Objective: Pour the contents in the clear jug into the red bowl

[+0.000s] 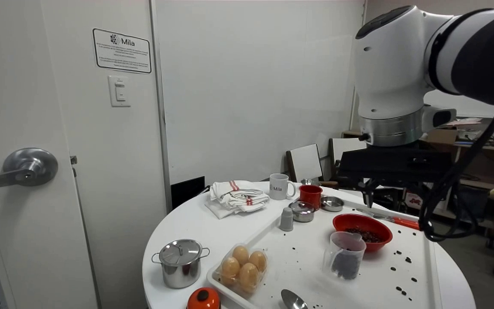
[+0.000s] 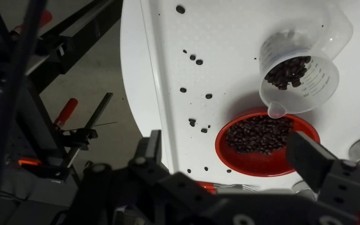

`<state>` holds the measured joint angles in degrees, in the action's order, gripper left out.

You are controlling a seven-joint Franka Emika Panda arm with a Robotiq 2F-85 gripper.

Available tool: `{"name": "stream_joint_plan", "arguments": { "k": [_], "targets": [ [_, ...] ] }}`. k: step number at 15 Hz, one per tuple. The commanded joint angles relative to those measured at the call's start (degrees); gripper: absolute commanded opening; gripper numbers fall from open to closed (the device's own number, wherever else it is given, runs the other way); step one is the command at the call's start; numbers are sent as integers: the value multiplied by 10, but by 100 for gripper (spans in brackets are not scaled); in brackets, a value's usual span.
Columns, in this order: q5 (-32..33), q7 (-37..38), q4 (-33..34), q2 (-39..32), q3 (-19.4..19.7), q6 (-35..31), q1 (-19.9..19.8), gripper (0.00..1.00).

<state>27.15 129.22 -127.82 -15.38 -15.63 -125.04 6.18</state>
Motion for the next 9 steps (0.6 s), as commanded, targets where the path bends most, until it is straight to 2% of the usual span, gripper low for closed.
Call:
{"name": "stream_joint_plan", "arguments": {
  "k": [1, 4, 9],
  "targets": [
    [-48, 59, -6, 0, 54, -18, 39, 100],
    [-51, 127, -9, -3, 82, -47, 56, 100],
    [-31, 101, 14, -35, 101, -92, 69, 100]
  ]
}}
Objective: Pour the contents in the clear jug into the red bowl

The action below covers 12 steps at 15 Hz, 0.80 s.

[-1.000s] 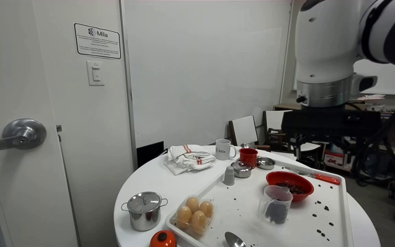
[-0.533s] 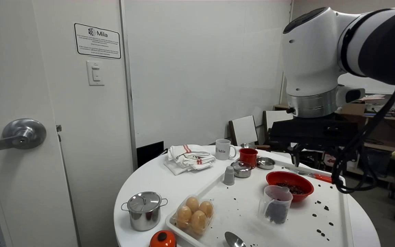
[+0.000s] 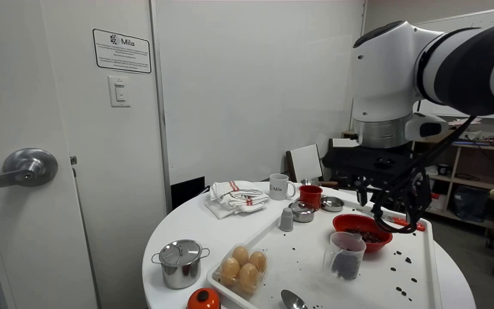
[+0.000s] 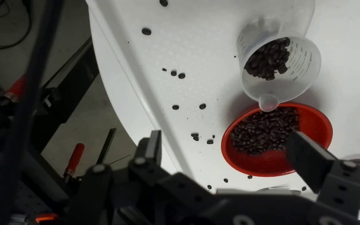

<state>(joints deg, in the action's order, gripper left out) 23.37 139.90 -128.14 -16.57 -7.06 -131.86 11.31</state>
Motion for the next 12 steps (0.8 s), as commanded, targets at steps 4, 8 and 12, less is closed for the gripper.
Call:
{"name": "stream_joint_plan", "arguments": {
  "k": [4, 8, 12],
  "targets": [
    [4, -30, 48, -63, 19, -37, 33, 100],
    [-6, -82, 85, -97, 21, -26, 42, 100],
    [-10, -74, 72, -90, 31, -33, 50, 100]
  ]
}}
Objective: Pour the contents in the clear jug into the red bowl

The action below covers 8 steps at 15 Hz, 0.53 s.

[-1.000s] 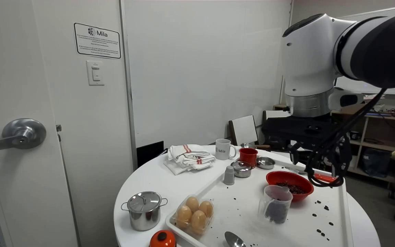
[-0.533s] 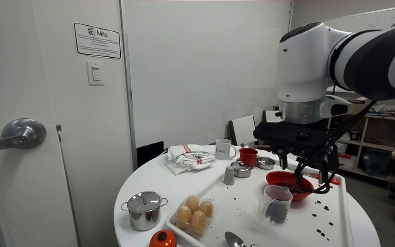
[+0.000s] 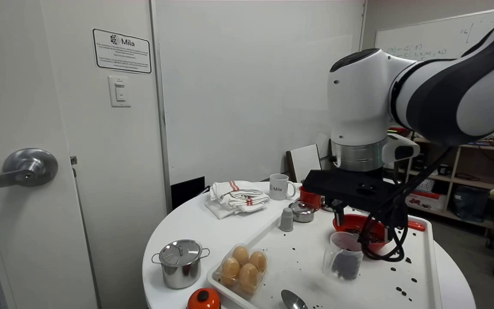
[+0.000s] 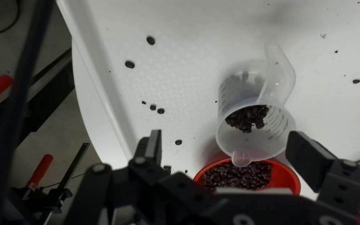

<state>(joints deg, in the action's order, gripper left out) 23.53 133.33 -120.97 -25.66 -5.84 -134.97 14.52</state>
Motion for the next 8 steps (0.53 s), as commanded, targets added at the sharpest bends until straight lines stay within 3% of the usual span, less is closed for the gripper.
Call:
{"name": "stream_joint_plan", "arguments": {
  "k": [1, 8],
  "targets": [
    [-8, 12, -6, 5, 24, -3, 24, 100],
    [-18, 74, 46, -54, 55, 1, 37, 100]
  ]
}}
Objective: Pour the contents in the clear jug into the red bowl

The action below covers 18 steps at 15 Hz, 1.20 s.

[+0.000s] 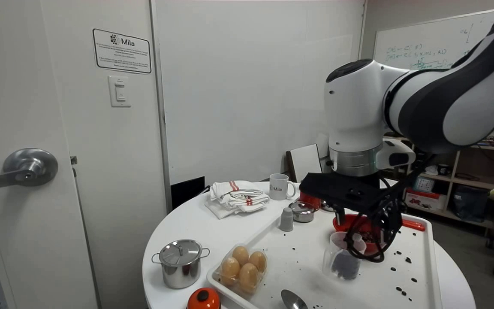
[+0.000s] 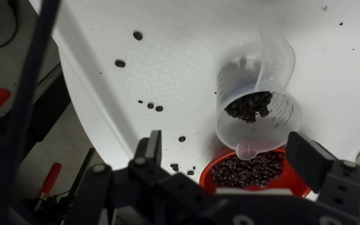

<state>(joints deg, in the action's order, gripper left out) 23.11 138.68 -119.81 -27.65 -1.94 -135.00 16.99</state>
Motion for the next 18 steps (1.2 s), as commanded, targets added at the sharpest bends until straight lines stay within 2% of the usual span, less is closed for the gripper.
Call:
{"name": "stream_joint_plan", "arguments": {
  "k": [1, 16, 17, 18],
  "targets": [
    [-15, 22, 43, -42, 18, 3, 13, 100],
    [-85, -38, 237, -190, 21, 103, 5, 100],
    [-87, -40, 245, -197, 22, 108, 6, 97],
    [-88, -42, 252, -202, 22, 109, 6, 74]
  ]
}}
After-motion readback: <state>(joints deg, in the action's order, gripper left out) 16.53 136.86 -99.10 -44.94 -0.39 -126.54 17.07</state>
